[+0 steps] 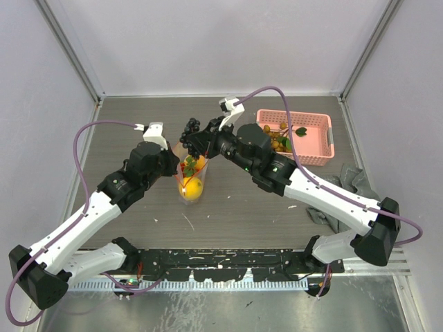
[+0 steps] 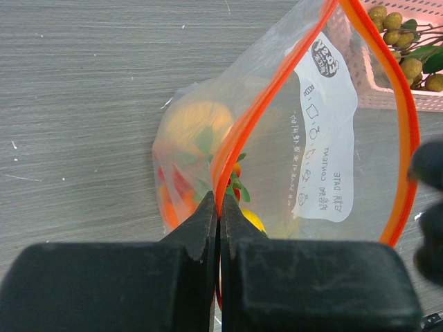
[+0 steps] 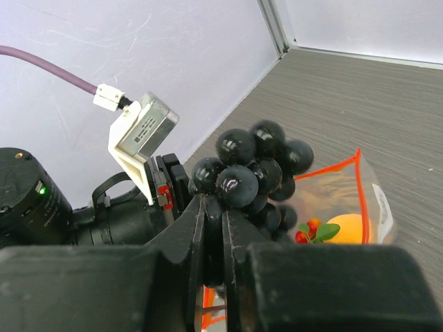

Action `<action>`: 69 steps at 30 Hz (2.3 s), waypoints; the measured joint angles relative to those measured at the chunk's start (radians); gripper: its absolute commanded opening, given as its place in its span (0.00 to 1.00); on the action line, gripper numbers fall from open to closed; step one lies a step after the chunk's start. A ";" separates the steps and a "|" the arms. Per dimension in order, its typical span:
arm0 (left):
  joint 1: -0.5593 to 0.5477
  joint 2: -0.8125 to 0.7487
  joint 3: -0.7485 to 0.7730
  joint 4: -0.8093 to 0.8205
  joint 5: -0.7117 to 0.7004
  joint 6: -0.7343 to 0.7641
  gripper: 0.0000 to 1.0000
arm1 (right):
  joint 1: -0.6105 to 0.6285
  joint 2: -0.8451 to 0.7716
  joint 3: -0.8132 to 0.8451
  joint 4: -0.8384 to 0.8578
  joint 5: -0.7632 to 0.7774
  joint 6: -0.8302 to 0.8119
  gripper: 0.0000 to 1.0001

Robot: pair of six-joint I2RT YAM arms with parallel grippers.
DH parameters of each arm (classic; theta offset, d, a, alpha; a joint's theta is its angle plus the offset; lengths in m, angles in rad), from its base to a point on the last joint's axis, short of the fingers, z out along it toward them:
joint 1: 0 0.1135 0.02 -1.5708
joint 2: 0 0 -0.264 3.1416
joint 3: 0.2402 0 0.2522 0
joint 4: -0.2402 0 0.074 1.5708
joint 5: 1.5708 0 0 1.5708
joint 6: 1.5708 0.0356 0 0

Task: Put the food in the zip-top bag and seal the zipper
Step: Place the fake fruit in the zipper food storage bag, then pick up the fake fruit from the bin.

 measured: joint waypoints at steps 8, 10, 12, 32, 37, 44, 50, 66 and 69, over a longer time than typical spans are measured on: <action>0.000 -0.001 -0.007 0.001 0.000 0.000 0.00 | 0.004 0.063 -0.033 0.007 0.042 0.035 0.03; 0.000 -0.001 -0.007 0.001 0.000 0.000 0.00 | 0.004 0.085 -0.033 -0.023 0.055 0.042 0.04; 0.000 -0.001 -0.007 0.001 0.000 0.000 0.00 | 0.004 0.103 -0.033 -0.052 0.064 0.047 0.05; 0.000 -0.004 -0.008 0.002 0.000 0.000 0.00 | 0.004 0.249 0.126 -0.268 0.212 0.036 0.45; 0.000 -0.005 -0.009 0.002 0.000 0.000 0.00 | 0.004 0.267 0.157 -0.272 0.237 0.019 0.50; 0.000 -0.005 -0.011 0.003 0.000 0.000 0.00 | 0.004 0.266 0.170 -0.272 0.239 -0.004 0.51; 0.004 -0.005 -0.012 0.003 0.001 0.000 0.00 | 0.004 0.220 0.167 -0.294 0.237 -0.042 0.55; 0.008 -0.010 -0.013 0.003 0.008 0.001 0.00 | -0.124 0.095 0.126 -0.406 0.287 -0.152 0.66; 0.010 -0.010 -0.013 0.003 0.008 0.001 0.00 | -0.222 0.080 0.079 -0.431 0.265 -0.158 0.71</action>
